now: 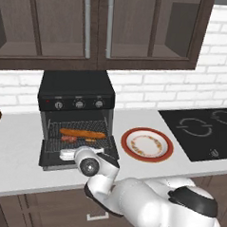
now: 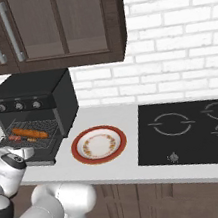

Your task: Pick up the kebab skewer and baguette bread, and place them inside the toaster oven. Close the toaster oven door and start by setting the timer.

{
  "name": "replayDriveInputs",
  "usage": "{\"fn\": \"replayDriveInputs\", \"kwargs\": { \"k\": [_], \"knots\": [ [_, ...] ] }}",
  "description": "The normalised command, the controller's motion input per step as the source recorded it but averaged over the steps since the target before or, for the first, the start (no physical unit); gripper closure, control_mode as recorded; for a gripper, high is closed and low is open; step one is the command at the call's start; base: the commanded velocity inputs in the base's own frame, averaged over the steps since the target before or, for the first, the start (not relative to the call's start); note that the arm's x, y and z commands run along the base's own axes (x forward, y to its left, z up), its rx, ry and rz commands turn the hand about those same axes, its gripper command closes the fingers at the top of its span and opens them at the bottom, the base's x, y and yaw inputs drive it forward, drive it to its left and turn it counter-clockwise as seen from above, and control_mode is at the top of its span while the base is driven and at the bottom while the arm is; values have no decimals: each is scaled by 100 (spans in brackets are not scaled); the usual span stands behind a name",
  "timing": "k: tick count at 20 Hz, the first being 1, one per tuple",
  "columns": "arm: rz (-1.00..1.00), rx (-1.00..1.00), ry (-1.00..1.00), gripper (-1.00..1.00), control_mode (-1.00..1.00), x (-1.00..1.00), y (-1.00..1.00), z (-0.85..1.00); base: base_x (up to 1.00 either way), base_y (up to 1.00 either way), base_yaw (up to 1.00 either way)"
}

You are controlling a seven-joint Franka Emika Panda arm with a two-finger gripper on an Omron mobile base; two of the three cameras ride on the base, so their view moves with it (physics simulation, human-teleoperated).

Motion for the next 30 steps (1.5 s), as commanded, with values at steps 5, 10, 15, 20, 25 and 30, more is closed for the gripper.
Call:
{"fn": "replayDriveInputs", "kwargs": {
  "k": [5,10,15,20,25,30],
  "knots": [
    [0,0,0,-100,-100,13,0,0,0,0,0],
    [0,0,0,-100,-100,17,0,-2,0,0,0],
    [0,0,0,-100,-100,19,0,-4,0,0,0],
    [0,0,0,-100,-100,19,0,-4,0,0,0],
    [0,0,0,-100,-100,21,0,0,0,0,0],
    [0,0,0,-100,-100,21,0,0,0,0,0]
  ]
}}
